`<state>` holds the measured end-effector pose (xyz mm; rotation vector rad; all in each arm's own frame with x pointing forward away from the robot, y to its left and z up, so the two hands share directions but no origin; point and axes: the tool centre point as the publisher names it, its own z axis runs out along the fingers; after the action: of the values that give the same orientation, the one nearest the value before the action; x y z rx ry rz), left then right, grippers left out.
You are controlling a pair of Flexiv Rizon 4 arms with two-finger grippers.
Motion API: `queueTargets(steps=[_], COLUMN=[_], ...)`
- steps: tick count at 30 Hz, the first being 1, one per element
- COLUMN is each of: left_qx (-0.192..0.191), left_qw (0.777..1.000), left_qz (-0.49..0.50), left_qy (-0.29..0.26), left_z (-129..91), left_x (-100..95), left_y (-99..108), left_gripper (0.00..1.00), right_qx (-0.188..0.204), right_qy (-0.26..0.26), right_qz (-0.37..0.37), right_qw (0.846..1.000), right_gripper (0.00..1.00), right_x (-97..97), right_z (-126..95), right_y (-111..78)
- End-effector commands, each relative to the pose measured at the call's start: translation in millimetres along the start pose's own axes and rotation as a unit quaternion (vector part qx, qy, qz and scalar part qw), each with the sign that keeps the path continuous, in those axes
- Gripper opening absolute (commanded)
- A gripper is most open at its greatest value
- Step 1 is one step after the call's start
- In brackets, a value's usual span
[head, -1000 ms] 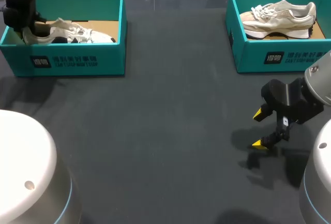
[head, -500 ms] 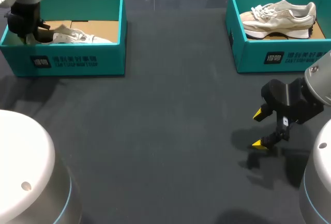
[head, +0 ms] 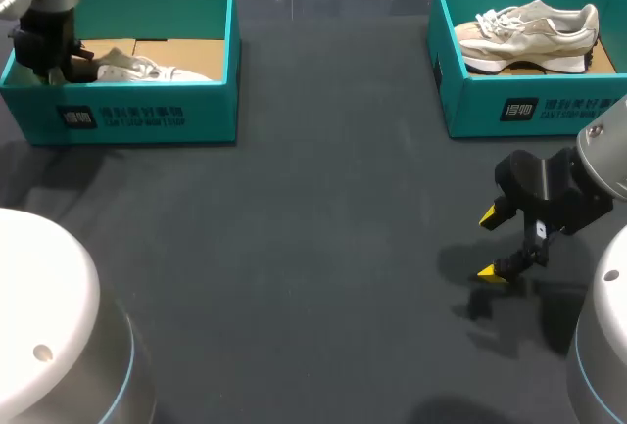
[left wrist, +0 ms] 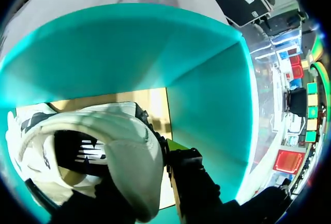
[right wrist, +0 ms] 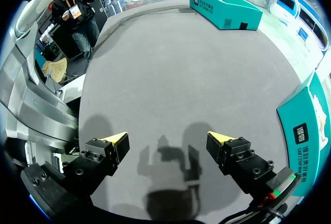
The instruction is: Take the shoe out of the shoebox, open the shoe tongue, remove and reinsert the insole, then place the shoe into the shoebox
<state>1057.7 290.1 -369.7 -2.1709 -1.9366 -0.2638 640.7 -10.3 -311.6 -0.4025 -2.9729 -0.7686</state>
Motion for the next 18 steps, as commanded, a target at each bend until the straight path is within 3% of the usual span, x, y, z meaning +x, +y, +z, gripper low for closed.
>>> queueTargets(steps=[1,12,18], left_qx=[-0.001,-0.006,-0.015], left_qw=[1.0,1.0,1.0], left_qz=[0.002,0.0,-0.006], left_qy=[0.0,-0.007,-0.015], left_z=[-3,-11,-28], left_x=[2.5,3.6,6.5], left_y=[0,0,2], left_gripper=[0.25,0.38,0.58], right_qx=[0.0,0.0,0.0], right_qy=[-0.001,-0.001,-0.001], right_qz=[0.0,0.0,0.0], right_qw=[1.0,1.0,1.0], right_gripper=[1.0,1.0,1.0], right_x=[2.0,2.0,2.0], right_z=[-1,-1,-1], right_y=[-0.9,-0.9,-0.9])
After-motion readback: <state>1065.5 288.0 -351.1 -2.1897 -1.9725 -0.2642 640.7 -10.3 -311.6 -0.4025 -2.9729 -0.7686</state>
